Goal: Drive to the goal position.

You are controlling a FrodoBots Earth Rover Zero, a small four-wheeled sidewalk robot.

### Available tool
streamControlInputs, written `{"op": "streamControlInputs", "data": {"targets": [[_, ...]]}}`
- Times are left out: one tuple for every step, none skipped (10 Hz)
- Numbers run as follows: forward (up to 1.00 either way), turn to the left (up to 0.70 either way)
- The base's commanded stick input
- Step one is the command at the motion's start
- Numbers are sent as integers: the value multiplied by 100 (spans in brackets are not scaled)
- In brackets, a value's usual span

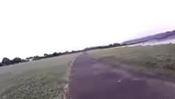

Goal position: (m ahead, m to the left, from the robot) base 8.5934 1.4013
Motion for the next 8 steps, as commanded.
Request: {"op": "streamControlInputs", "data": {"targets": [[50, 0], [50, 0], [50, 0], [50, 0], [50, 0], [50, 0], [50, 0], [50, 0]]}}
